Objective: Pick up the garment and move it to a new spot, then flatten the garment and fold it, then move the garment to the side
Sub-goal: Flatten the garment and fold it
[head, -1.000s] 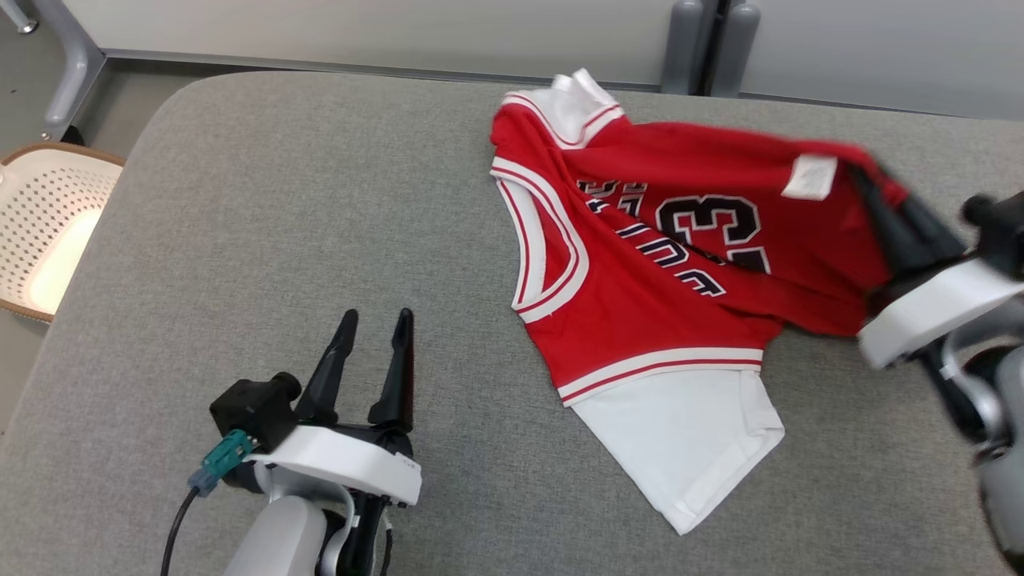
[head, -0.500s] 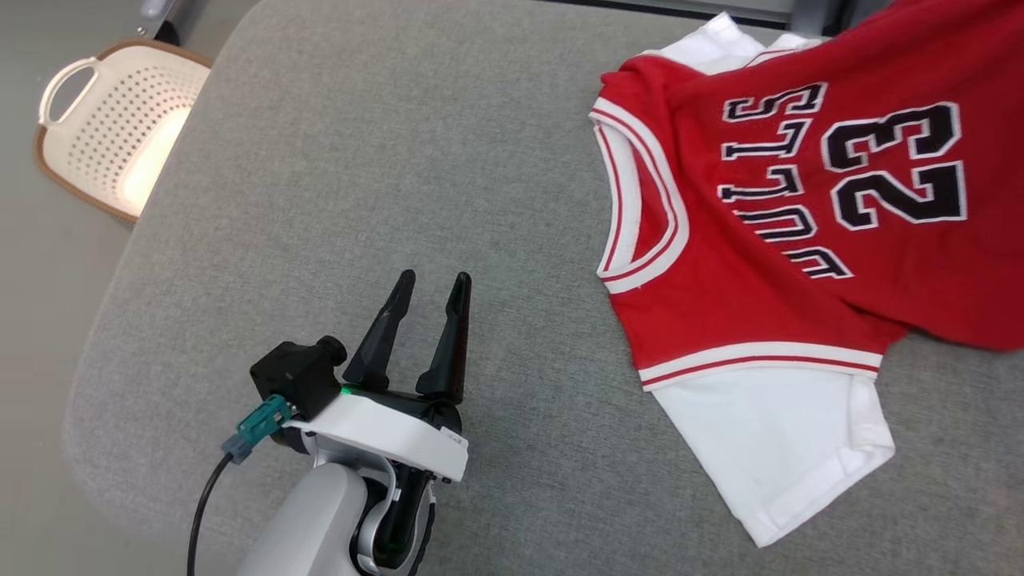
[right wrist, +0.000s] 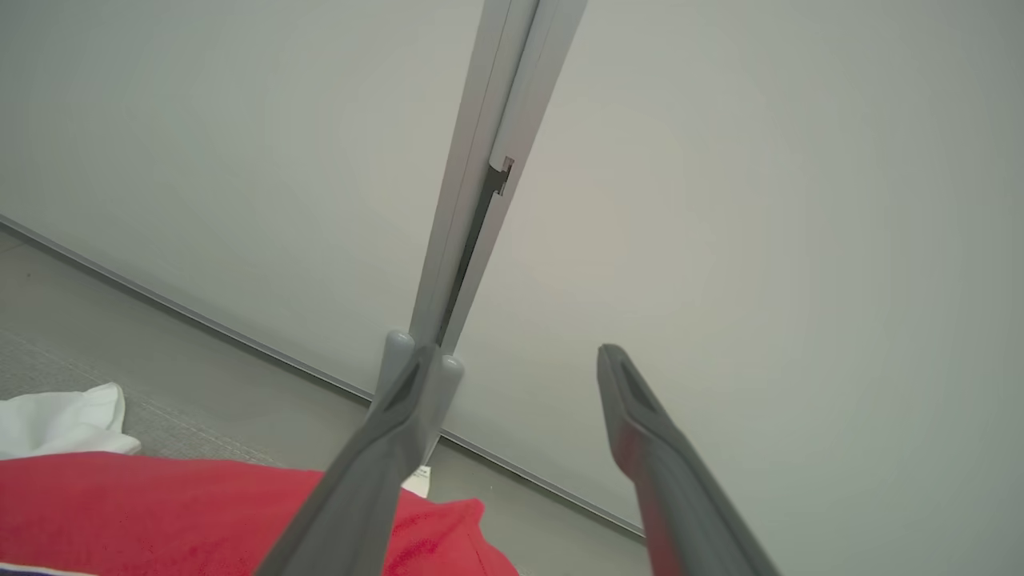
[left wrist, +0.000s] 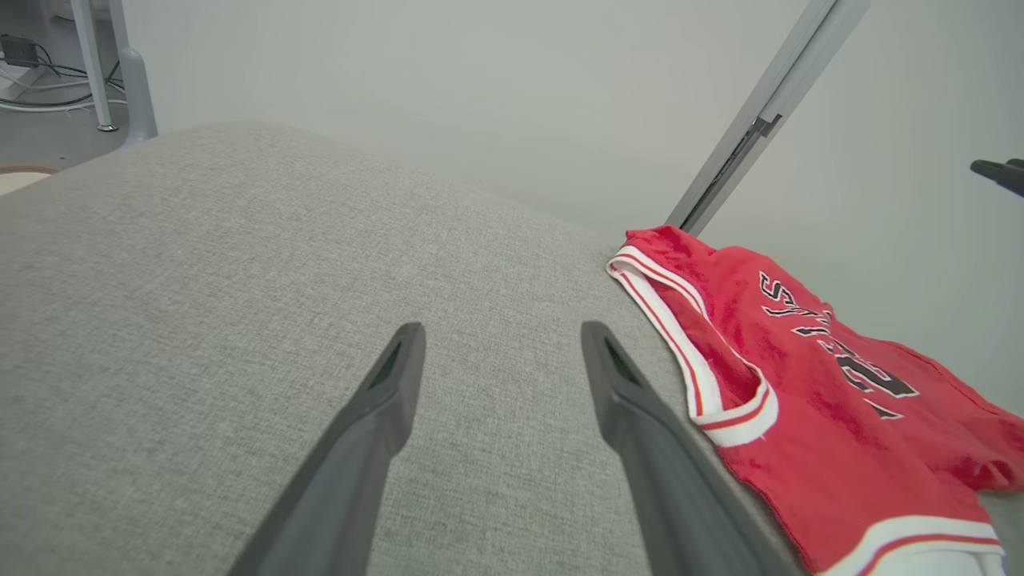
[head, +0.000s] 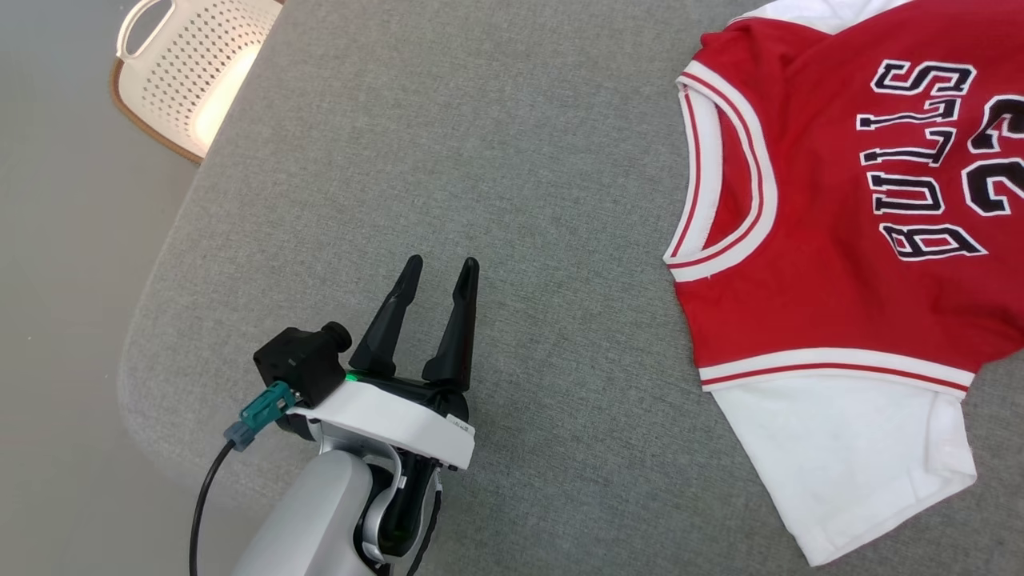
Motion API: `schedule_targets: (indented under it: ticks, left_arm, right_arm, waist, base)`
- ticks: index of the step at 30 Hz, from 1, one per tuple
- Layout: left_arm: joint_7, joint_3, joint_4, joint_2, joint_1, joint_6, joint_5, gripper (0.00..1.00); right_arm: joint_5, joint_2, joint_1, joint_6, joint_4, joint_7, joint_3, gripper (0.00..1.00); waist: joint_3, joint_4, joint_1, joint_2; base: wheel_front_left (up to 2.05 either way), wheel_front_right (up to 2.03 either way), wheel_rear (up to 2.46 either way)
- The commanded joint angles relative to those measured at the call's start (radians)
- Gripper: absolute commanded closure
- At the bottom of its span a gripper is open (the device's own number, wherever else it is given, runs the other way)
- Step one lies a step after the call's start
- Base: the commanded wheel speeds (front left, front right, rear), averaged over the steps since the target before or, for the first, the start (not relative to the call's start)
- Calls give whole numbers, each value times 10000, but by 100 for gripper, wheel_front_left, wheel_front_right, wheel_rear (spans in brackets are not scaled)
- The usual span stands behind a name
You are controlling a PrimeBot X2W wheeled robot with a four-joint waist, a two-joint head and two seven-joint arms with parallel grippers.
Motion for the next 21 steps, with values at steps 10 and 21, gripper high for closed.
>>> schedule_targets:
  ticks: [10, 21]
  left_arm:
    - [4, 588, 186, 36, -27, -39, 640, 0]
    - [4, 1086, 535, 36, 500, -222, 1030, 0]
  right_arm:
    - [427, 1477, 1154, -3, 1036, -2497, -818, 0]
    - [1520, 3365, 4527, -5, 256, -4897, -1455, 0]
  waist:
    - [-883, -1414, 0, 0]
    - [-2124, -3078, 0, 0]
  base:
    - [0, 0, 0]
    - [0, 0, 0]
